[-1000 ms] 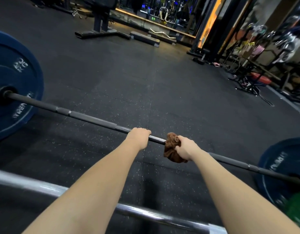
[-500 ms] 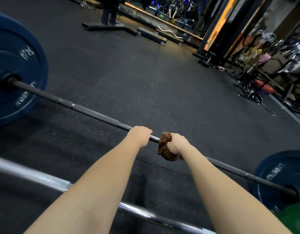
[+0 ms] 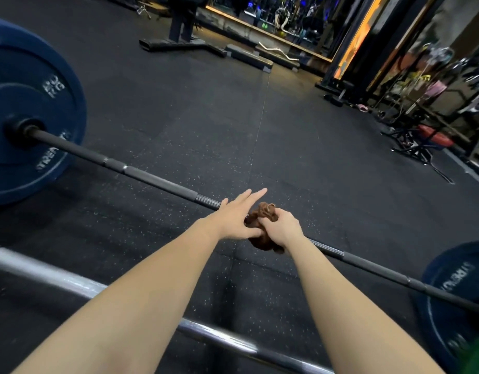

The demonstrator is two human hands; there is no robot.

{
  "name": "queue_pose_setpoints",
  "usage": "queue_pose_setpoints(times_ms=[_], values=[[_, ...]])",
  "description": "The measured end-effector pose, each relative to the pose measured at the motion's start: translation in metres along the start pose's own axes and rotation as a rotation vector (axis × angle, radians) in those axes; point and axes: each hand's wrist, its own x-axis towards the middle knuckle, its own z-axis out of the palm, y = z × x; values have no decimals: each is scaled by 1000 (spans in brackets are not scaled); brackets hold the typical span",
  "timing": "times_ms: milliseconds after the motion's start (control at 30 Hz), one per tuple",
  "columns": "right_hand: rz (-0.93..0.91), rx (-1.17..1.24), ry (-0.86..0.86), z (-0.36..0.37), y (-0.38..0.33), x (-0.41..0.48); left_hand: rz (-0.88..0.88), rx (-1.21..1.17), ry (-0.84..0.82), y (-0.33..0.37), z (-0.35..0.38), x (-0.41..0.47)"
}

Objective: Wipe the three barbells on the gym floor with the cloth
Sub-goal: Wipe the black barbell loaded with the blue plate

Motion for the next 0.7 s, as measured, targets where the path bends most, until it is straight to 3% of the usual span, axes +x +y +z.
queue_pose_setpoints(times_ms=[100,233,267,333,400,467,500,700], values=[[-42,148,-99,13,-14,1,-4,67,-32,13,2,3],[-46,364,-325,0,0,11,-10,230,101,11,12,9],[-26,444,-343,-8,7,14,5,282,124,8,13,10],[75,518,-192,-17,30,22,30,393,140,2,13,12],[129,150,-37,-14,46,27,34,479,160,-1,11,13],[56,-378,-33,1,62,27,40,510,180,-3,8,14],[60,-480,-47,6,68,30,42,516,187,-5,4,14],[47,-513,-114,1,68,39,-203,470,239,-42,-45,-3]])
